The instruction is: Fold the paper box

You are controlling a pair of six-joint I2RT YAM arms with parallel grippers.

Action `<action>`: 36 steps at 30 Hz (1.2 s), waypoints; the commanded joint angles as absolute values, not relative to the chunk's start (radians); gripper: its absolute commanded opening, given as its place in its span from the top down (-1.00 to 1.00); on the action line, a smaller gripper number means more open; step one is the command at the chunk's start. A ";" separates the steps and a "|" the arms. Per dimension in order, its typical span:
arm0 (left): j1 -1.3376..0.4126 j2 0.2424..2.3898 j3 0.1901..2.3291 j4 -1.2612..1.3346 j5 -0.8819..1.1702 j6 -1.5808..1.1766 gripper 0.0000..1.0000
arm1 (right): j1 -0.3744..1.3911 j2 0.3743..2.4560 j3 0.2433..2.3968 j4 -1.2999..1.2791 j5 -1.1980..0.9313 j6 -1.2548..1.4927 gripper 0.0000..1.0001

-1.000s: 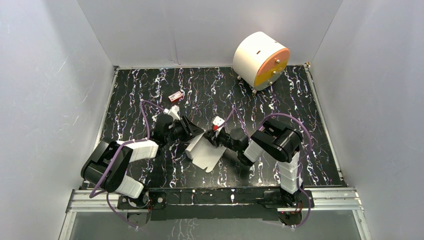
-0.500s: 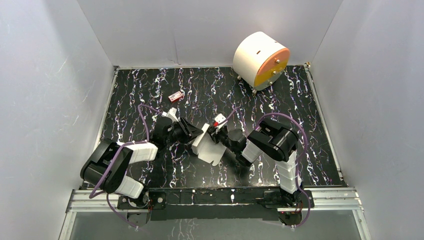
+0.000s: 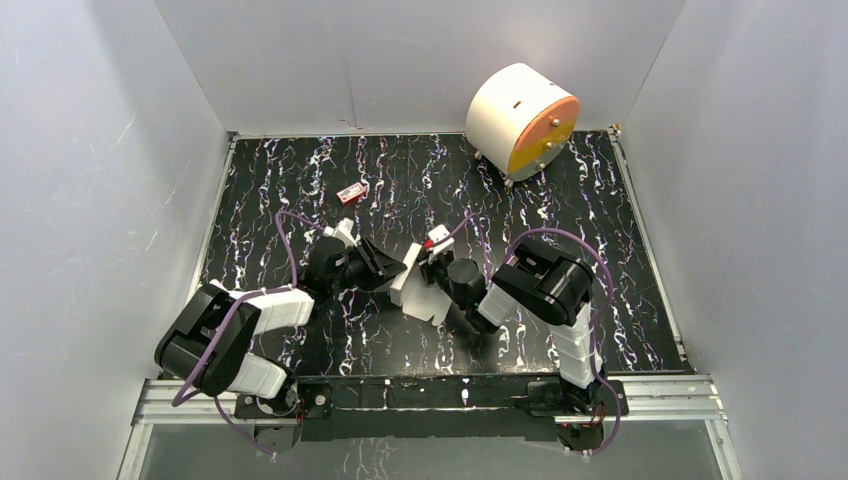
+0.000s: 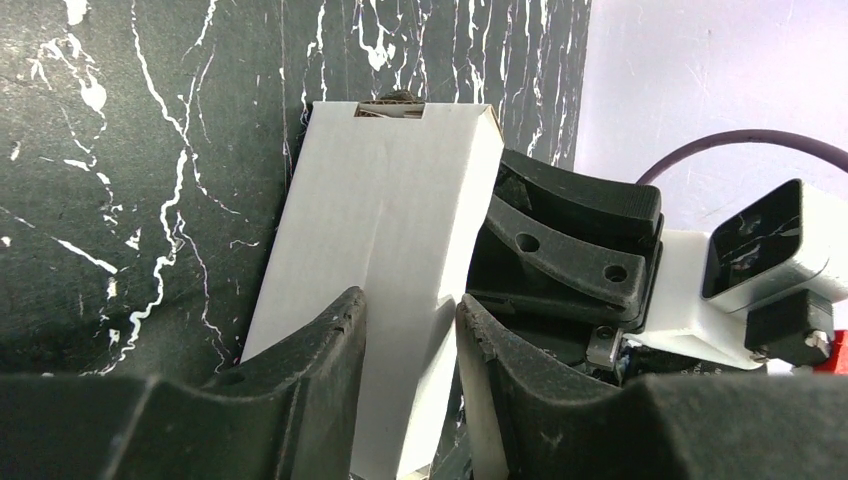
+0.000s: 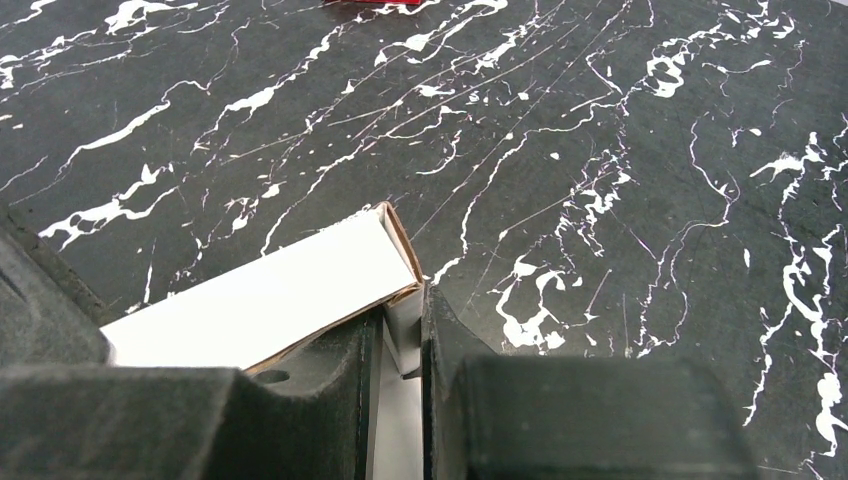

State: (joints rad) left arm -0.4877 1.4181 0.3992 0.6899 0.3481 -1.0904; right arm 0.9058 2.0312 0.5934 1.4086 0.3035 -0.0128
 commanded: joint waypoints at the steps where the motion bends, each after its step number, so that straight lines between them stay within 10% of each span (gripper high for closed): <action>1: -0.534 1.364 0.396 0.602 0.494 -1.095 0.30 | 0.915 1.998 0.658 1.357 0.418 -0.008 0.76; 20: -0.534 1.325 0.720 0.071 0.191 -0.595 -0.16 | 0.916 1.928 0.610 1.251 0.076 0.054 0.77; 36: -0.541 1.429 0.721 0.133 0.278 -0.644 0.21 | 0.914 1.948 0.557 1.474 0.093 0.003 0.55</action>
